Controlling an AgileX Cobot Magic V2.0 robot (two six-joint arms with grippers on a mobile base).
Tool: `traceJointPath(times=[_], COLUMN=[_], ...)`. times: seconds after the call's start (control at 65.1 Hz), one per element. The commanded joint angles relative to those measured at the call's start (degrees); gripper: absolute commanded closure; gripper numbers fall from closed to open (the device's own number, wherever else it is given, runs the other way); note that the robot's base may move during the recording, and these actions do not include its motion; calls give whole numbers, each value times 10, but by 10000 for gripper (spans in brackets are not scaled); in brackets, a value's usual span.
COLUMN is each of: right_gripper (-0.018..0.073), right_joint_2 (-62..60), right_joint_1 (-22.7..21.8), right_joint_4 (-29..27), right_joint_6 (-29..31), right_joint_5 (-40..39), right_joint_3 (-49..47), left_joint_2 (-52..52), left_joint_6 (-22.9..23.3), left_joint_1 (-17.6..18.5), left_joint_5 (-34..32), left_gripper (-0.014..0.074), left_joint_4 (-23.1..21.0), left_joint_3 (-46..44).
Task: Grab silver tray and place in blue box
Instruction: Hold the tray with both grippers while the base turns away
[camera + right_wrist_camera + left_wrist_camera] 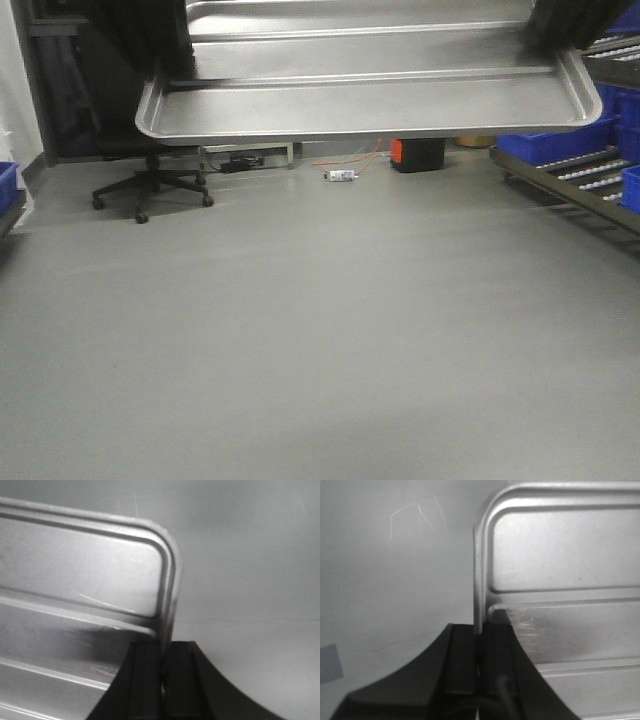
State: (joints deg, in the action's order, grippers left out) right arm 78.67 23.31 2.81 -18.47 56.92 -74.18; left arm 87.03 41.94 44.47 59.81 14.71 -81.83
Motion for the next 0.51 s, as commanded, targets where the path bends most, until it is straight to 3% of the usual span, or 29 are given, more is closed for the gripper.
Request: traceJointPath(times=[0.0,0.491], right_gripper=[502,502], right_joint_2=[-20,-20], right_joint_1=[-2,-2], right_joint_4=[26,26], right_joint_6=[9,9], right_joint_5=[-25,-24], right_joint_3=[-22,-22], left_joint_2=[-20,-20], left_joint_6=[-7,-7], left_joint_1=[3,3], left_joint_5=[1,1], left_gripper=[701,701], left_joint_4=[23,23], left_joint_3=[-19,-19])
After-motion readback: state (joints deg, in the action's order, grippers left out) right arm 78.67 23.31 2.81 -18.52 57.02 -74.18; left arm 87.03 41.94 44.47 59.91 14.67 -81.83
